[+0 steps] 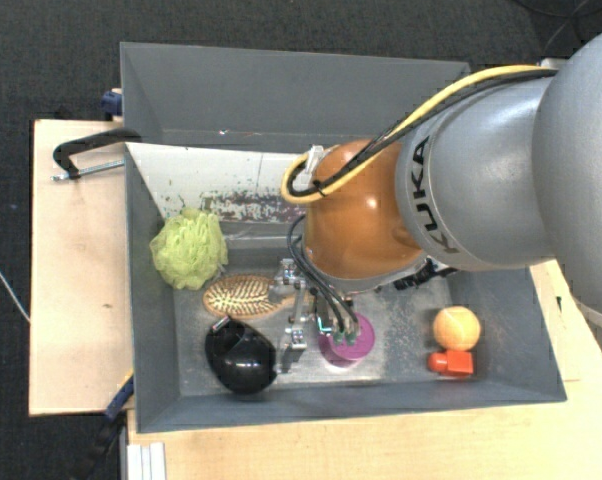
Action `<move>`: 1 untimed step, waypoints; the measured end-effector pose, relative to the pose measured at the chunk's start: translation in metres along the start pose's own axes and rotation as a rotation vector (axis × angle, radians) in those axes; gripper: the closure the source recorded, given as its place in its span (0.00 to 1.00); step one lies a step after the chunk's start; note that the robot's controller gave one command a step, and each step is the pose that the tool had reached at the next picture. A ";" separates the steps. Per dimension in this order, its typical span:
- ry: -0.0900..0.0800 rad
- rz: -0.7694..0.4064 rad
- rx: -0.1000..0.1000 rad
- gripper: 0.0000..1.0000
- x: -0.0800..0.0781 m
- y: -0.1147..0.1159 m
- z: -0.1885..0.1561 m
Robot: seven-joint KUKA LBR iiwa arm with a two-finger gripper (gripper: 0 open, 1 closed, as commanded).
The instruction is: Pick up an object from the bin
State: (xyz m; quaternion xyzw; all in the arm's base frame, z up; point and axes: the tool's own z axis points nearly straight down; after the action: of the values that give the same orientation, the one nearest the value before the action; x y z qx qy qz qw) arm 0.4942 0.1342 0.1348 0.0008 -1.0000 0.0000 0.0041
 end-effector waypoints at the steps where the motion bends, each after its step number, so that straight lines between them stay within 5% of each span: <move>1: -0.008 0.001 -0.001 0.00 -0.002 -0.001 -0.004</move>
Offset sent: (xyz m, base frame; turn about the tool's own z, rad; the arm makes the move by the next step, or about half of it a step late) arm 0.0772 -0.0472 -0.0648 -0.0904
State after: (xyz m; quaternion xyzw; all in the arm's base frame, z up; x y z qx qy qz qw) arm 0.4963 0.1337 0.1387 0.0001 -1.0000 -0.0006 0.0001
